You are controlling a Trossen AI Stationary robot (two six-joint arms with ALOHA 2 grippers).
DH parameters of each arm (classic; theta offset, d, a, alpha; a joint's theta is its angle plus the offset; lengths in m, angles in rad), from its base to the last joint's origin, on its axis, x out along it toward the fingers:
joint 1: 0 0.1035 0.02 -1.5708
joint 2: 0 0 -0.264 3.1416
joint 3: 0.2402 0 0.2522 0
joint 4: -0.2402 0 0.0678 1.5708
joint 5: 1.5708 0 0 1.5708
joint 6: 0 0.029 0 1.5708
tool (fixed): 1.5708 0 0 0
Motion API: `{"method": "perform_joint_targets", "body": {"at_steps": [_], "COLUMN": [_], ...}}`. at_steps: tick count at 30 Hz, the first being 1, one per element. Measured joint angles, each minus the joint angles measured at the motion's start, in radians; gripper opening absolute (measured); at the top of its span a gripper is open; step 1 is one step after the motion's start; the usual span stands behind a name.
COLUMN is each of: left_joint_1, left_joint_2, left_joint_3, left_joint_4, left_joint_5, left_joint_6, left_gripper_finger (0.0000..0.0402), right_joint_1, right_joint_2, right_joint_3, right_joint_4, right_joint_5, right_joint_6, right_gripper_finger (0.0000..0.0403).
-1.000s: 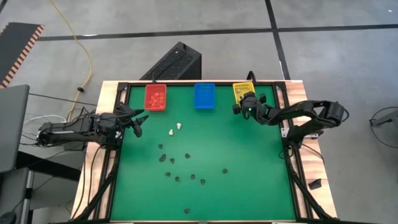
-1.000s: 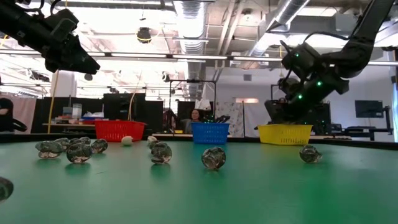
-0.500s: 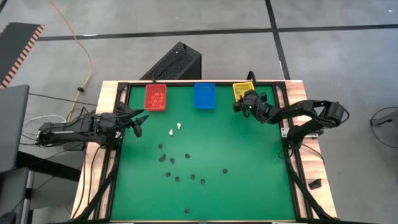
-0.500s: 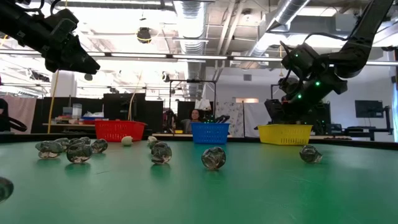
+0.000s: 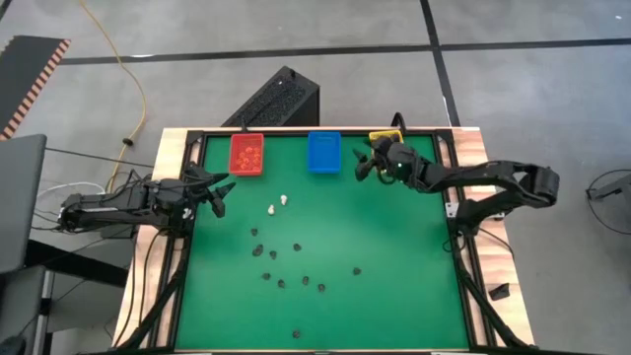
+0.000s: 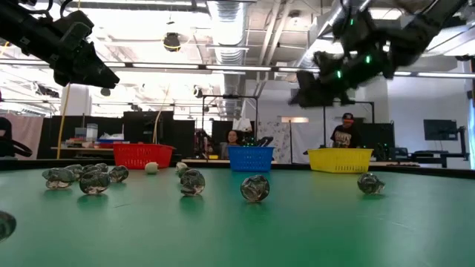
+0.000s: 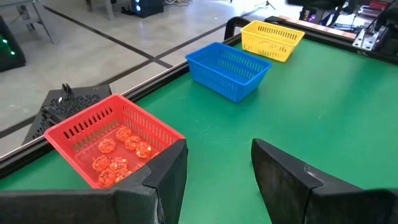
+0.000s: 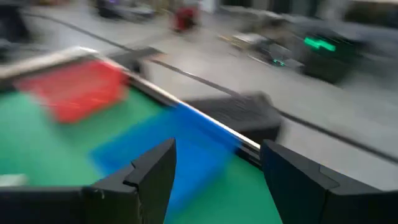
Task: Sort Halloween decoration
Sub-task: Put the white skull toy into the yellow bin
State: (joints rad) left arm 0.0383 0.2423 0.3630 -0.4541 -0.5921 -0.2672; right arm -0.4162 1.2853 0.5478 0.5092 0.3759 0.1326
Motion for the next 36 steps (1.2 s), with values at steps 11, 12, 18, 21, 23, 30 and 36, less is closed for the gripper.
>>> {"method": "perform_joint_targets", "body": {"at_steps": [11, 12, 18, 21, 23, 30, 36], "left_joint_1": [0.0, 0.0, 0.0, 0.0, 0.0, 0.0, 0.0], "left_joint_2": [0.0, 0.0, 0.0, 0.0, 0.0, 0.0, 0.0], "left_joint_3": [0.0, 0.0, 0.0, 0.0, 0.0, 0.0, 0.0], "left_joint_4": [0.0, 0.0, 0.0, 0.0, 0.0, 0.0, 0.0], "left_joint_5": [0.0, 0.0, 0.0, 0.0, 0.0, 0.001, 0.001], "left_joint_6": [0.0, 0.0, -0.001, -0.001, -0.001, -0.002, -0.003], "left_gripper_finger": [0.0169, 0.0169, 0.0169, 0.0169, 0.0169, 0.0169, 0.0169], "right_joint_1": [0.262, 0.282, 0.357, 0.367, 0.367, 0.362, 0.362], "right_joint_2": [0.177, 0.222, 0.458, 0.542, 0.603, 0.776, 0.866], "right_joint_3": [0.117, 0.131, 0.273, 0.344, 0.388, 0.529, 0.611], "right_joint_4": [0.275, 0.302, 0.365, 0.367, 0.359, 0.332, 0.339], "right_joint_5": [-0.135, -0.132, -0.059, -0.008, -0.006, 0.017, 0.015], "right_joint_6": [-0.03, -0.034, -0.135, -0.149, -0.149, -0.126, -0.08], "right_gripper_finger": [0.0265, 0.0265, 0.0265, 0.0265, 0.0265, 0.0265, 0.0265]}}
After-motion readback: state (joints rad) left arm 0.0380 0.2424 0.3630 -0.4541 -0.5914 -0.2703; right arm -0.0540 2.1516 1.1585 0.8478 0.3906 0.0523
